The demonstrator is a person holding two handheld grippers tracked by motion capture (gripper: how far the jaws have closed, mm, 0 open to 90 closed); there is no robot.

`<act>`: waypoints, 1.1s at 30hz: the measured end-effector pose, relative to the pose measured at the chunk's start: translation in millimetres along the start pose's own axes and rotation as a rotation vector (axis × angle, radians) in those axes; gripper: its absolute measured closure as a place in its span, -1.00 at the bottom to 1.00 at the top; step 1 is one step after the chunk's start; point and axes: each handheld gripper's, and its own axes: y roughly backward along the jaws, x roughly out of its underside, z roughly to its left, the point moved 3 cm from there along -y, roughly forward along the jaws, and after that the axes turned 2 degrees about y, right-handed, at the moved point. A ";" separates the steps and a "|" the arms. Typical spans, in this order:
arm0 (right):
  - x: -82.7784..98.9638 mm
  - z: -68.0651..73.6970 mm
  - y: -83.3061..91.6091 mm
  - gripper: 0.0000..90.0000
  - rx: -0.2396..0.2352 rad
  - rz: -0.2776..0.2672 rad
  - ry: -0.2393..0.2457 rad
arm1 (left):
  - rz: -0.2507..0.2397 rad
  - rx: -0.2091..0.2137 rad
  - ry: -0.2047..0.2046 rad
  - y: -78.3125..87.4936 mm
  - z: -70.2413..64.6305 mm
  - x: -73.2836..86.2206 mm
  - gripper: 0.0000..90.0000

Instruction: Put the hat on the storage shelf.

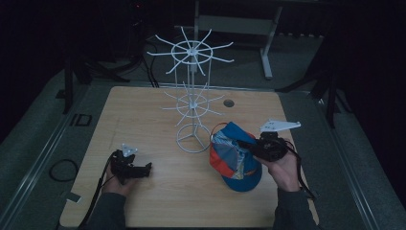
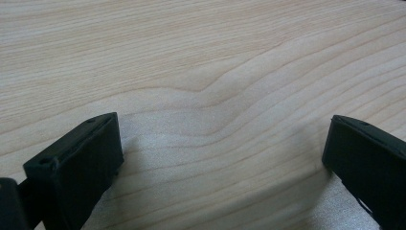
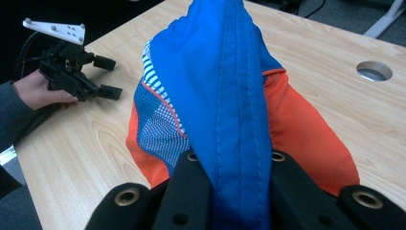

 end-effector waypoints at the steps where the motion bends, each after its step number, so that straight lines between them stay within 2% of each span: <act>1: -0.4 -0.2 1.1 0.94 0.001 -0.005 0.001 | 0.000 0.000 0.000 0.0 0.0 0.0 -1.00; 33: -18.5 -1.2 26.5 0.94 0.024 -0.085 0.022 | -0.002 0.000 0.001 -0.1 -0.1 0.0 -1.00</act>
